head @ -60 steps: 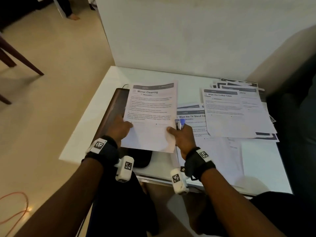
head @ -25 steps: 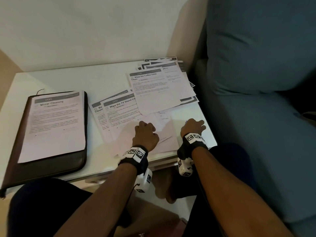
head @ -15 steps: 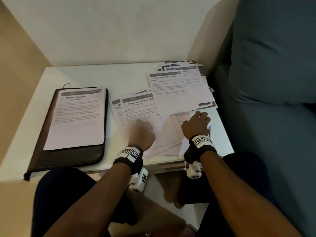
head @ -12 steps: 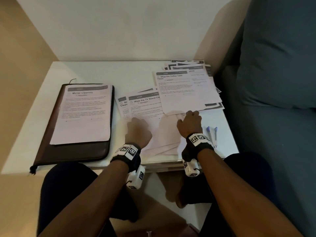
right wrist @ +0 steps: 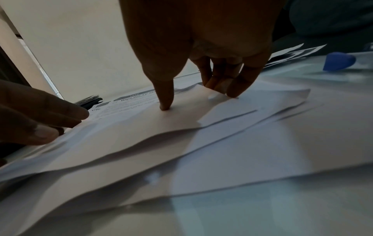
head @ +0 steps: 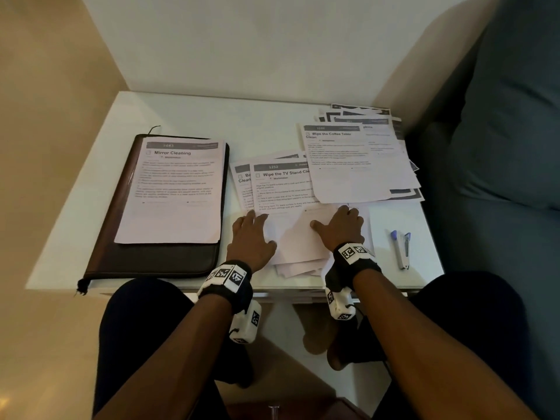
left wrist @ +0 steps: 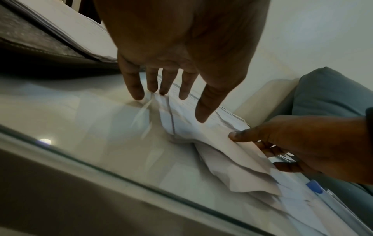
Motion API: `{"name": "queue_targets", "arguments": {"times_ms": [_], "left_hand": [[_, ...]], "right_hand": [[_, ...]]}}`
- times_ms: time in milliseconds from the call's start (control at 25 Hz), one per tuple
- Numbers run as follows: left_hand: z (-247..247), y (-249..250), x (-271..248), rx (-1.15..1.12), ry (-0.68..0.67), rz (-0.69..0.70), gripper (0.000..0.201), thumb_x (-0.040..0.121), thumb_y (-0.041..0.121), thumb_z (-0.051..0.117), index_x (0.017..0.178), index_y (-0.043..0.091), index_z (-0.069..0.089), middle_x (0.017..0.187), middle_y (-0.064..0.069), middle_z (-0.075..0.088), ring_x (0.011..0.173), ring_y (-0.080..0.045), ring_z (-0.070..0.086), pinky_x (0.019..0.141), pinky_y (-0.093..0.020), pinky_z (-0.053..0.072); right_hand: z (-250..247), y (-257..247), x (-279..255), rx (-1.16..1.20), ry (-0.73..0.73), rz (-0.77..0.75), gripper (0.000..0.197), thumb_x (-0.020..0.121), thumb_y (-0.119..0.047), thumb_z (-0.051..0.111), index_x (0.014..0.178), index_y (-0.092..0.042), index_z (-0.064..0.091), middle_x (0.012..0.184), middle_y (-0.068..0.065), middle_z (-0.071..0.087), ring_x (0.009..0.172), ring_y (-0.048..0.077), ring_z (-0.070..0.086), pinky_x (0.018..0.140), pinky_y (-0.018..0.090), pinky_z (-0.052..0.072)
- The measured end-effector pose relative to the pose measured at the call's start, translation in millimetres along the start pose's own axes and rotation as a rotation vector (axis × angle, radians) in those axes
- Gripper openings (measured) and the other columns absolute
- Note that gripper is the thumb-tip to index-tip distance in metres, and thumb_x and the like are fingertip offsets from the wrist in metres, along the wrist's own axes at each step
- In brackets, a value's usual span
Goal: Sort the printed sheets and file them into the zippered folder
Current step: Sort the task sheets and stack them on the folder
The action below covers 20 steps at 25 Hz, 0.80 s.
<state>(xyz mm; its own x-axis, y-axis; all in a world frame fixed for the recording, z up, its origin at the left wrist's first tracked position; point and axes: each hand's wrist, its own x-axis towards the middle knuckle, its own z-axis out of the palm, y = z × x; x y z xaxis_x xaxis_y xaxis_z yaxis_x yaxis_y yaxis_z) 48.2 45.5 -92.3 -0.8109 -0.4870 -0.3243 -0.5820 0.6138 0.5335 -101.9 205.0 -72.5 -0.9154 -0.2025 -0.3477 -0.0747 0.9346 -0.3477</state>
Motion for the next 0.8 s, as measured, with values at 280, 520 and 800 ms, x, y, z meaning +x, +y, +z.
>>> {"name": "queue_targets", "arguments": {"times_ms": [280,520,800], "left_hand": [[-3.0,10.4,3.0,-0.038,0.056,-0.006,0.068,0.092,0.03,0.066,0.153,0.012,0.044,0.161,-0.013,0.04,0.153,-0.031,0.027,0.126,-0.042,0.016],[-7.3,31.2,-0.1,-0.096,0.171,-0.033,0.055,0.091,0.013,0.068,0.143,0.006,0.054,0.15,-0.016,0.05,0.143,-0.035,0.04,0.12,-0.035,0.021],[-9.8,26.8,-3.3,-0.331,0.27,-0.128,0.047,0.085,-0.013,0.06,0.129,0.003,0.06,0.141,-0.018,0.04,0.106,-0.024,0.054,0.093,-0.018,0.04]], "right_hand": [[-1.3,9.7,0.8,0.202,0.11,-0.116,0.056,0.097,-0.035,0.065,0.142,-0.01,0.043,0.142,0.013,0.05,0.132,0.033,0.048,0.102,0.05,0.045],[-7.3,19.3,5.4,0.473,0.063,-0.123,0.037,0.1,-0.021,0.062,0.133,-0.007,0.056,0.13,0.016,0.064,0.123,0.034,0.059,0.101,0.04,0.048],[-16.8,31.8,13.5,0.353,0.093,-0.129,0.039,0.097,-0.022,0.062,0.133,-0.008,0.056,0.133,0.015,0.059,0.124,0.033,0.055,0.099,0.043,0.048]]}}
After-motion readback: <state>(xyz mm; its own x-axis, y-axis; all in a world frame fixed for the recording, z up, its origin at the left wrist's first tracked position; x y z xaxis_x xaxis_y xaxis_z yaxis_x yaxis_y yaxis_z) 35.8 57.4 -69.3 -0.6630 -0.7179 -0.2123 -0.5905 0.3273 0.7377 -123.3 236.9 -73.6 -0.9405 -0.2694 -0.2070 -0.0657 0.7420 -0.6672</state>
